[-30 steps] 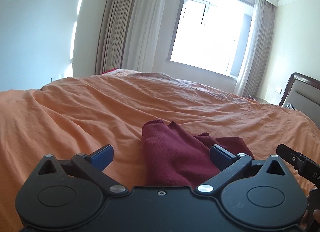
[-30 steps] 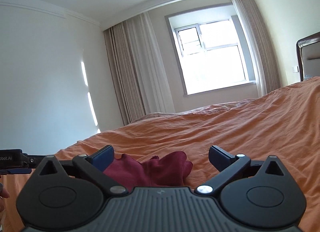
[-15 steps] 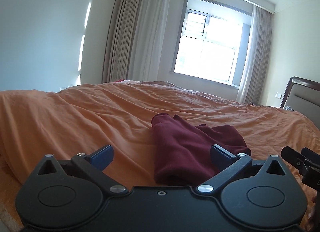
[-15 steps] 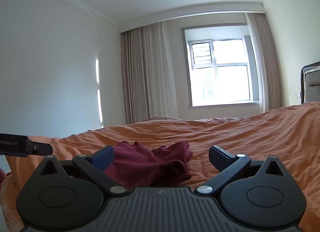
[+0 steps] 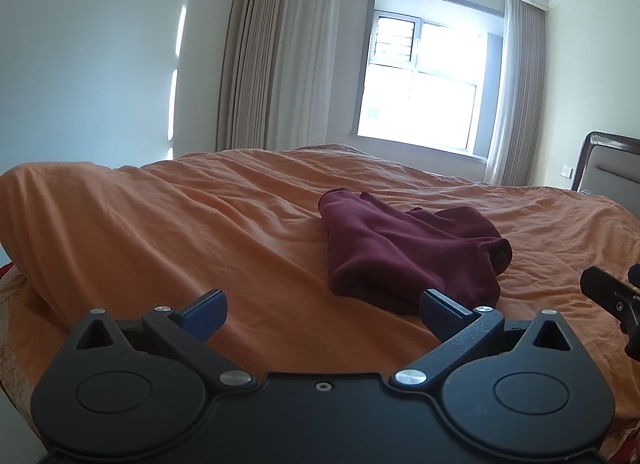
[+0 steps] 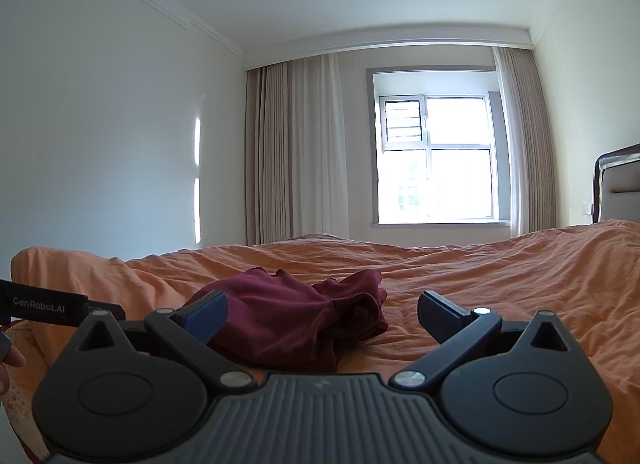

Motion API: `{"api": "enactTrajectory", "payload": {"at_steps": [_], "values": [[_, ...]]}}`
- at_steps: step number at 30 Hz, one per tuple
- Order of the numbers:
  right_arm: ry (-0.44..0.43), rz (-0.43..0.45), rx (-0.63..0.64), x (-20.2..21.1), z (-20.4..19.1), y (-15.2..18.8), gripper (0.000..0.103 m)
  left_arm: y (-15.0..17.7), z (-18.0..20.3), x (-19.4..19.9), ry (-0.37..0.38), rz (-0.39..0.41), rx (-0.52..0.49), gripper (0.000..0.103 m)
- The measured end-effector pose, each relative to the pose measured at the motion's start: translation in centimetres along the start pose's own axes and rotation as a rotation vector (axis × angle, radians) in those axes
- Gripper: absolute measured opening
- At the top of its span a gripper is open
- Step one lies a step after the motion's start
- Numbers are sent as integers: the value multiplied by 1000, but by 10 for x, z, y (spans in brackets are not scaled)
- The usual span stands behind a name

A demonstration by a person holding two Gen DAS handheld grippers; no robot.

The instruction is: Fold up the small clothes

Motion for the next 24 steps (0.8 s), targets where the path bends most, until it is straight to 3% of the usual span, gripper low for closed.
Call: {"api": "enactTrajectory", "payload": {"at_steps": [10, 24], "values": [[15, 0, 14, 0, -1, 9, 103, 7, -10, 4, -17, 36, -16, 102], [47, -48, 4, -5, 7, 20, 103, 22, -11, 5, -23, 1, -44, 102]]}}
Point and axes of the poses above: each gripper's, at about its wrist camera, not at the fingertips, and x roughly against the way its jaws point, z to its right, y to its underside, the point moved 7 cm from there along -x, roughly the way its jaws point, and after that the axes turned 14 degrees about y, right-handed, at the moved point
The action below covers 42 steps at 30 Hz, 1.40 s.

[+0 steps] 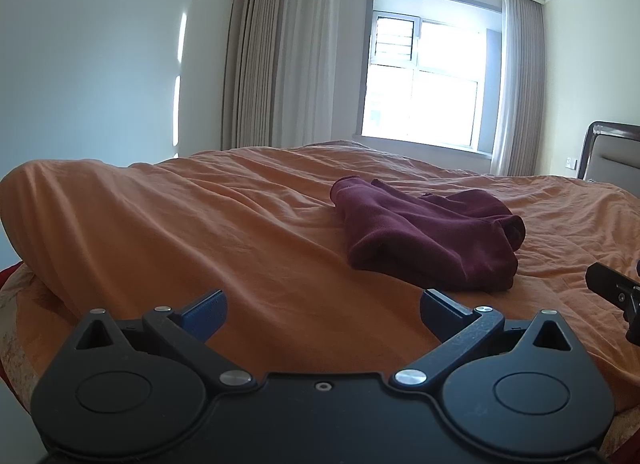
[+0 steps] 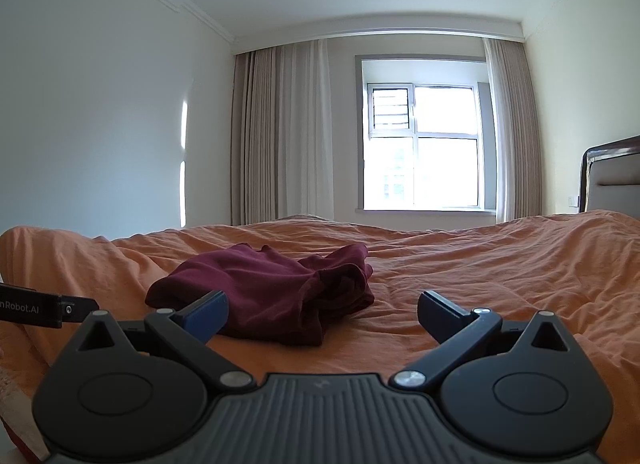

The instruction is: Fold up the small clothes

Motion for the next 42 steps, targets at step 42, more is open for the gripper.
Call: {"api": "enactTrajectory", "payload": {"at_steps": [42], "values": [[8, -10, -1, 0, 4, 4, 103, -3, 3, 2, 7, -5, -7, 102]]}}
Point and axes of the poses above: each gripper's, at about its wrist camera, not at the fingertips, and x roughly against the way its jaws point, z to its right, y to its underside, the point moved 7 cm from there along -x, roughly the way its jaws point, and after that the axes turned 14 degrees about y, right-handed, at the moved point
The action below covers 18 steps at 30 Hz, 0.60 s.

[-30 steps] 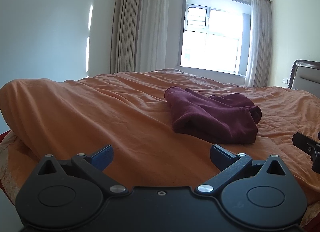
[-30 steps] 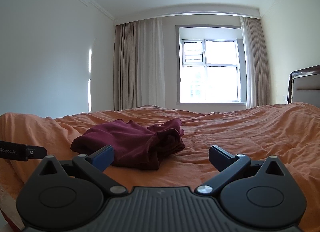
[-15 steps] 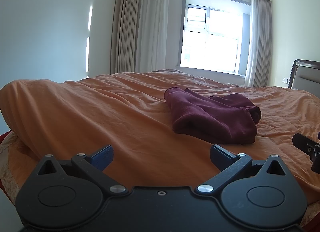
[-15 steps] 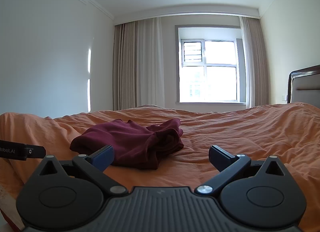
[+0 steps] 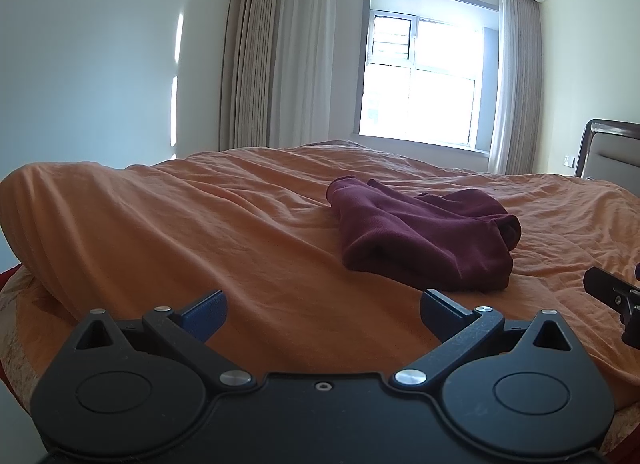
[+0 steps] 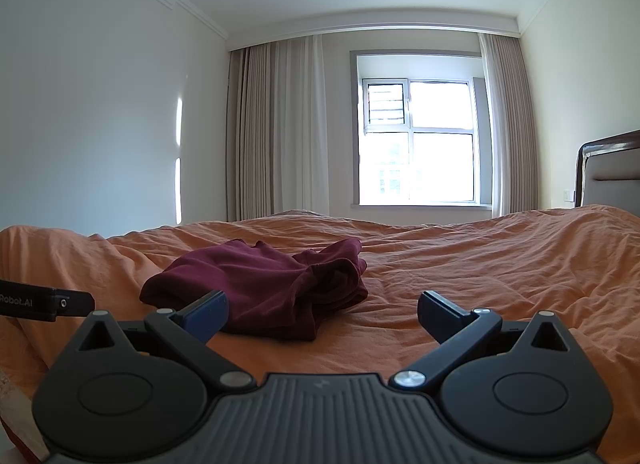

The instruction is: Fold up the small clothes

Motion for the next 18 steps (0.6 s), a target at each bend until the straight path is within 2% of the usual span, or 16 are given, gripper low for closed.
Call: {"api": "enactTrajectory", "payload": {"at_steps": [18], "values": [[7, -7, -12, -1, 3, 0, 103, -1, 2, 0, -1, -5, -9, 102]]}}
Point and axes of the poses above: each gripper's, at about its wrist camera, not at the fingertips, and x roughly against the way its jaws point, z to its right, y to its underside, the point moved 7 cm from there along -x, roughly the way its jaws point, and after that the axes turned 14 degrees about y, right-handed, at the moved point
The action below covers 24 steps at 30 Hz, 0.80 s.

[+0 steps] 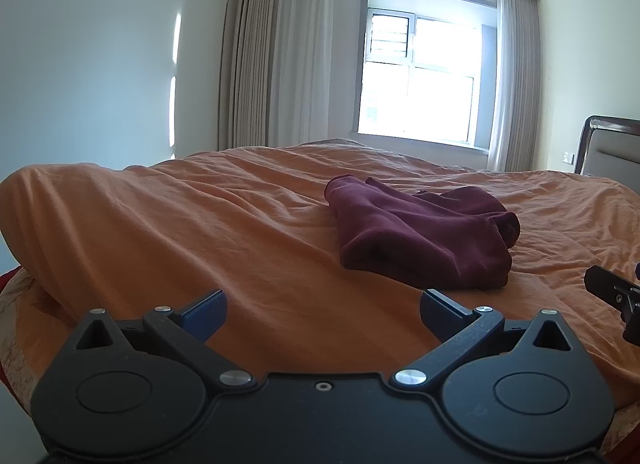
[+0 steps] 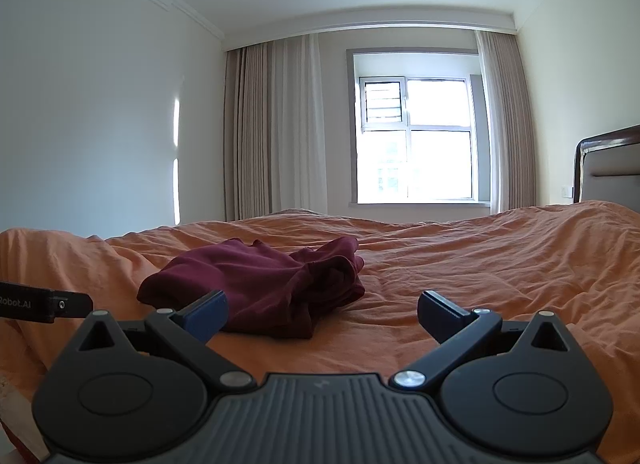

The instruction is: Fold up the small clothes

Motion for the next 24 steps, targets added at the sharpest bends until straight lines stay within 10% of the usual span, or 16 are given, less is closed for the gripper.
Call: {"api": "enactTrajectory", "payload": {"at_steps": [24], "values": [[12, 12, 6, 3, 0, -1, 103, 3, -4, -3, -10, -22, 65, 102]]}}
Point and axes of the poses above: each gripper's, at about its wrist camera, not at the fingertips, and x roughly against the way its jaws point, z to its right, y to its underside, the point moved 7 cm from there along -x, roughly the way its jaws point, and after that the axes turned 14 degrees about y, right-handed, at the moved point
